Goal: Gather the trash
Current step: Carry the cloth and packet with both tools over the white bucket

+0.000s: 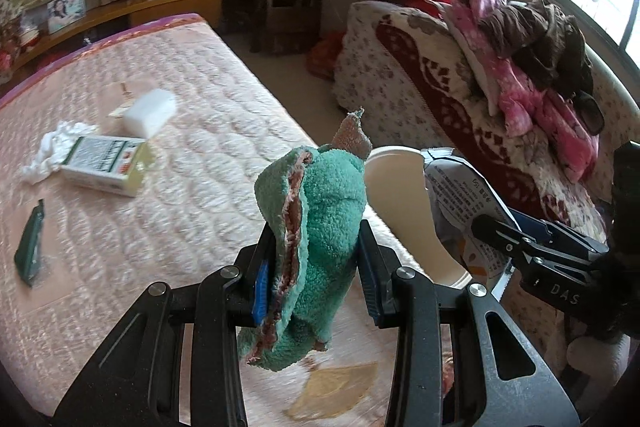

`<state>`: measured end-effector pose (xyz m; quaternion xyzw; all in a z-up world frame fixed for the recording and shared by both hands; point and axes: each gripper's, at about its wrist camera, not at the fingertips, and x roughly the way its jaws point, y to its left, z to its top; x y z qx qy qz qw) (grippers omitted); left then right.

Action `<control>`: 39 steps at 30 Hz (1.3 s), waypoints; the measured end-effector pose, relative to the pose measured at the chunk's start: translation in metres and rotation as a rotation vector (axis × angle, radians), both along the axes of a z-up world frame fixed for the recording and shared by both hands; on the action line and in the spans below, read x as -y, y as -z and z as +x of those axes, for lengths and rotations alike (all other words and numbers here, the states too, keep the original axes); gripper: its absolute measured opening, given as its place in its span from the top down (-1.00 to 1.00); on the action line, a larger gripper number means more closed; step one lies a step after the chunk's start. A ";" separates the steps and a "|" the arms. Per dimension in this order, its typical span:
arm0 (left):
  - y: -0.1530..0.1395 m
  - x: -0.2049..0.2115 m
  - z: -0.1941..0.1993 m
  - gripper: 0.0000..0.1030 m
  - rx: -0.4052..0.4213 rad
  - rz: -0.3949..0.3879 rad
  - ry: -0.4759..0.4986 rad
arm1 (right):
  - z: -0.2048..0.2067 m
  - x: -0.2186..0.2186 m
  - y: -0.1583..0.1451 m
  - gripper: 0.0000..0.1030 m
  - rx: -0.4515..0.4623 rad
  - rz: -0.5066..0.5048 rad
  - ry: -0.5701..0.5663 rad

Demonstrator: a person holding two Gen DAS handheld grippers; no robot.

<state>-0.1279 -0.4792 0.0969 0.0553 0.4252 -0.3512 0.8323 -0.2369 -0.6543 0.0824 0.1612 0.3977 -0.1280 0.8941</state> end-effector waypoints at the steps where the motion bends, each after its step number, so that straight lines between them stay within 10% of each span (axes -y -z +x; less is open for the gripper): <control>1: 0.001 0.005 -0.001 0.32 -0.001 0.001 0.008 | -0.001 0.004 0.001 -0.01 -0.002 0.000 0.007; 39: 0.011 0.054 -0.013 0.32 -0.057 -0.003 0.104 | -0.022 0.043 0.011 -0.02 -0.008 0.033 0.096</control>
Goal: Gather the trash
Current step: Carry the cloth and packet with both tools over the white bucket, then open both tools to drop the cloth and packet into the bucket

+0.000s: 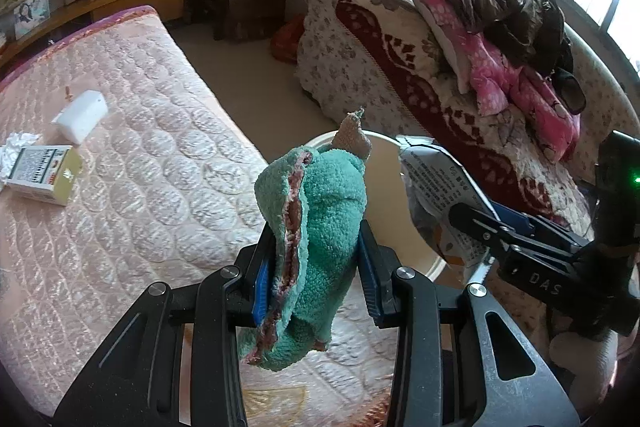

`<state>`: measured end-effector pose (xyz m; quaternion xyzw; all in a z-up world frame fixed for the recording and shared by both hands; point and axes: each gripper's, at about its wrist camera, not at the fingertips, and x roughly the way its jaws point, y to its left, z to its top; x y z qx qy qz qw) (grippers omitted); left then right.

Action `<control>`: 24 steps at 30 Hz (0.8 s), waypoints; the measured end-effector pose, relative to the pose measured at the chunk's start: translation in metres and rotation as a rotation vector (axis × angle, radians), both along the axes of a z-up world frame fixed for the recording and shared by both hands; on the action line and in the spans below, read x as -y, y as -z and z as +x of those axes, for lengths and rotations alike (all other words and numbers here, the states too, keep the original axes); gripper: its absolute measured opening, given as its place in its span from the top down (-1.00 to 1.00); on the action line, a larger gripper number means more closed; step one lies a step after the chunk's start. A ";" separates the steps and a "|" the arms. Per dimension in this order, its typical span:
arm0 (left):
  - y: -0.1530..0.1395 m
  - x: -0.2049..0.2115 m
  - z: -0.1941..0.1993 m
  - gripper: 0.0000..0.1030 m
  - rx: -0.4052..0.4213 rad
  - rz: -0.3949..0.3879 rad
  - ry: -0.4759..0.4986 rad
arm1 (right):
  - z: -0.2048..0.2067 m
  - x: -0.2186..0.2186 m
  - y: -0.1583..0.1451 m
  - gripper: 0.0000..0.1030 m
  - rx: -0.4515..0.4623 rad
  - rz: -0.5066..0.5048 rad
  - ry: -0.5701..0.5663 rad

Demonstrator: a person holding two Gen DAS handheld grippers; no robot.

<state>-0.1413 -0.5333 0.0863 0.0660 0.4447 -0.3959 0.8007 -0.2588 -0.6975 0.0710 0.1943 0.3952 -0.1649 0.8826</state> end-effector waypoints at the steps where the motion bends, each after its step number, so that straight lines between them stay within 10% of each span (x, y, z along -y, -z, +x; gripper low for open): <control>1: 0.000 0.002 0.000 0.32 -0.002 0.000 0.003 | -0.001 0.002 0.000 -0.02 -0.002 0.000 0.005; 24: 0.000 -0.006 0.011 -0.10 -0.068 -0.076 0.008 | 0.002 0.021 0.016 -0.40 -0.048 0.001 0.084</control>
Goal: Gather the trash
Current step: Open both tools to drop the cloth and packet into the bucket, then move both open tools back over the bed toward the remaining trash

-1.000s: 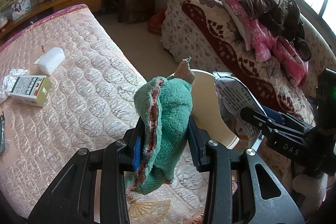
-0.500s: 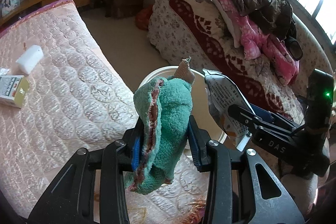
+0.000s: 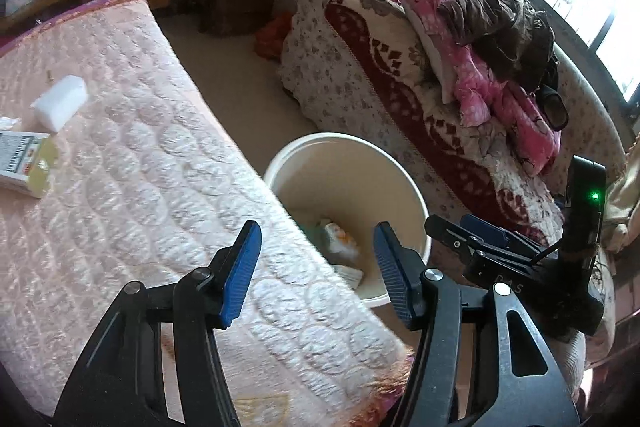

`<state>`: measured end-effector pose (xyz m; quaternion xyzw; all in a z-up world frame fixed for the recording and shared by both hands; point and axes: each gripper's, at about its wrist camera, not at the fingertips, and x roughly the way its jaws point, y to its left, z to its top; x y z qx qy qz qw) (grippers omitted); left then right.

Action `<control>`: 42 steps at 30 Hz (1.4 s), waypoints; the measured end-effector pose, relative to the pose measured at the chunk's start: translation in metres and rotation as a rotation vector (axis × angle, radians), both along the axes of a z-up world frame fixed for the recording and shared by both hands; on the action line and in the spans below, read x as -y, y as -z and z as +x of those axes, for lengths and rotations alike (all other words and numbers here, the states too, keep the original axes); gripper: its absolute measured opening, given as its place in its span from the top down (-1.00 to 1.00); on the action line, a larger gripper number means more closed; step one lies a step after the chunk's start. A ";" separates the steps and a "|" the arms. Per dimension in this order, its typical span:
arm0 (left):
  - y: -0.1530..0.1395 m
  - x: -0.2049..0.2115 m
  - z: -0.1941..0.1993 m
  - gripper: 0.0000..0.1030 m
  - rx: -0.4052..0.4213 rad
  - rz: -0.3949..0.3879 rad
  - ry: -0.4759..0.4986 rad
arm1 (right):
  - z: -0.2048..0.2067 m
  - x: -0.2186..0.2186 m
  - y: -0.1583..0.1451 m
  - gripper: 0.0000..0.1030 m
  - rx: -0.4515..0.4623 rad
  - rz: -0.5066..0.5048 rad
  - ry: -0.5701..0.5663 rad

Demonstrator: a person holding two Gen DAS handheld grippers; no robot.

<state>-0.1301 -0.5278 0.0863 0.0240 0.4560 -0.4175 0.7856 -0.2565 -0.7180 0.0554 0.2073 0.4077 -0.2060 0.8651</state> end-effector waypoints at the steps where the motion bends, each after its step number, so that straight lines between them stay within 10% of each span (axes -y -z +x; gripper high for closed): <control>1: -0.001 -0.004 0.000 -0.10 0.012 0.007 -0.009 | 0.001 -0.003 0.001 -0.40 -0.001 0.001 -0.005; 22: -0.010 -0.116 0.029 -0.10 0.121 0.076 -0.235 | 0.051 -0.092 -0.012 -0.40 0.016 -0.003 -0.188; 42: 0.025 -0.266 0.105 -0.19 0.088 0.247 -0.457 | 0.164 -0.225 0.003 -0.44 -0.016 0.007 -0.597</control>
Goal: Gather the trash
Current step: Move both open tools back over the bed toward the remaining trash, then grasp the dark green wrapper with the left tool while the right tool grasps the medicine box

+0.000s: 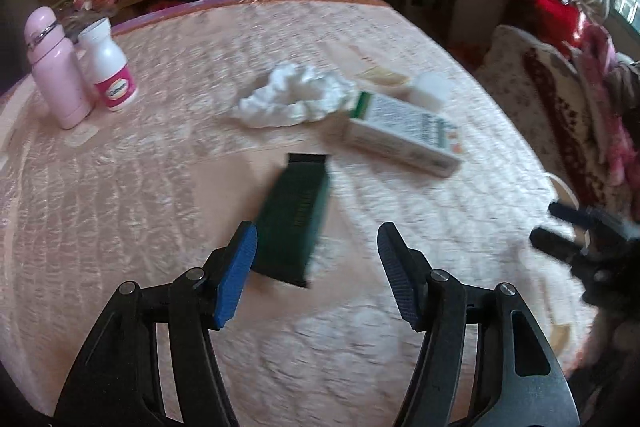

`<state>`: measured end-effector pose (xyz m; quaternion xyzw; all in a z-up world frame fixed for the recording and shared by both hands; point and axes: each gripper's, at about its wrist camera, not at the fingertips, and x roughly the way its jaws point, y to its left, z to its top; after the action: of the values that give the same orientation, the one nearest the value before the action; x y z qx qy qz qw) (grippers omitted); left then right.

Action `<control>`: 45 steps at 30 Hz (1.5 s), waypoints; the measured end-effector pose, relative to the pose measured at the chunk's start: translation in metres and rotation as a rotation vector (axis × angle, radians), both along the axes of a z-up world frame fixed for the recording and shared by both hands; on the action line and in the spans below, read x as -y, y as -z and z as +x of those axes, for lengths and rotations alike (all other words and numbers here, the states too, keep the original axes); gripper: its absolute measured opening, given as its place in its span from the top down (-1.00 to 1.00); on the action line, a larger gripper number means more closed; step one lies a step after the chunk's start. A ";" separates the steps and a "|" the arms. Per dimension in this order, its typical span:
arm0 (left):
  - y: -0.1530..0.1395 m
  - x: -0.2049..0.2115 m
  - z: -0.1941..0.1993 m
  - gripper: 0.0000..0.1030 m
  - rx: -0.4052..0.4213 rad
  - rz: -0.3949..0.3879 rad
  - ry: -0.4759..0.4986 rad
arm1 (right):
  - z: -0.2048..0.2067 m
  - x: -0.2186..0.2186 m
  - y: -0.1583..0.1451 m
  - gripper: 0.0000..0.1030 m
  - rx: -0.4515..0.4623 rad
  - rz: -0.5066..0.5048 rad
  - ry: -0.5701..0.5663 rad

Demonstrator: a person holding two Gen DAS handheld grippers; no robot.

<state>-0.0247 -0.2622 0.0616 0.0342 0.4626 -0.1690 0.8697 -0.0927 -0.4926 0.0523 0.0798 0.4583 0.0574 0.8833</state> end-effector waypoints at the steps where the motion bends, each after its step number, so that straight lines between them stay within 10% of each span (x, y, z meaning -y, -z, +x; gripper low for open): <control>1: 0.003 -0.001 0.002 -0.19 -0.001 0.009 -0.002 | 0.008 -0.004 -0.001 -0.47 0.004 -0.006 -0.018; 16: 0.022 -0.017 0.041 -0.19 -0.038 0.019 -0.011 | 0.135 -0.049 0.020 -0.58 -0.045 -0.050 -0.236; 20: 0.022 -0.025 0.045 -0.19 -0.035 0.025 -0.032 | 0.120 -0.057 0.025 -0.58 -0.101 0.084 -0.304; 29: 0.030 -0.024 0.055 -0.18 -0.079 -0.016 -0.039 | 0.134 -0.075 0.019 -0.58 -0.053 -0.046 -0.223; 32: 0.029 -0.027 0.055 0.24 -0.078 -0.058 -0.050 | 0.148 -0.088 0.025 -0.54 -0.056 -0.091 -0.234; 33: 0.029 -0.028 0.055 0.43 -0.080 -0.060 -0.057 | 0.151 -0.092 0.029 -0.25 -0.055 -0.105 -0.235; 45: -0.001 -0.002 0.001 0.52 -0.031 -0.133 0.010 | 0.067 -0.046 0.001 -0.03 0.025 0.000 -0.121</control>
<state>-0.0237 -0.2600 0.0626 -0.0237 0.4635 -0.2043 0.8619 -0.0260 -0.4468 0.0517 0.0513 0.4513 0.1119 0.8838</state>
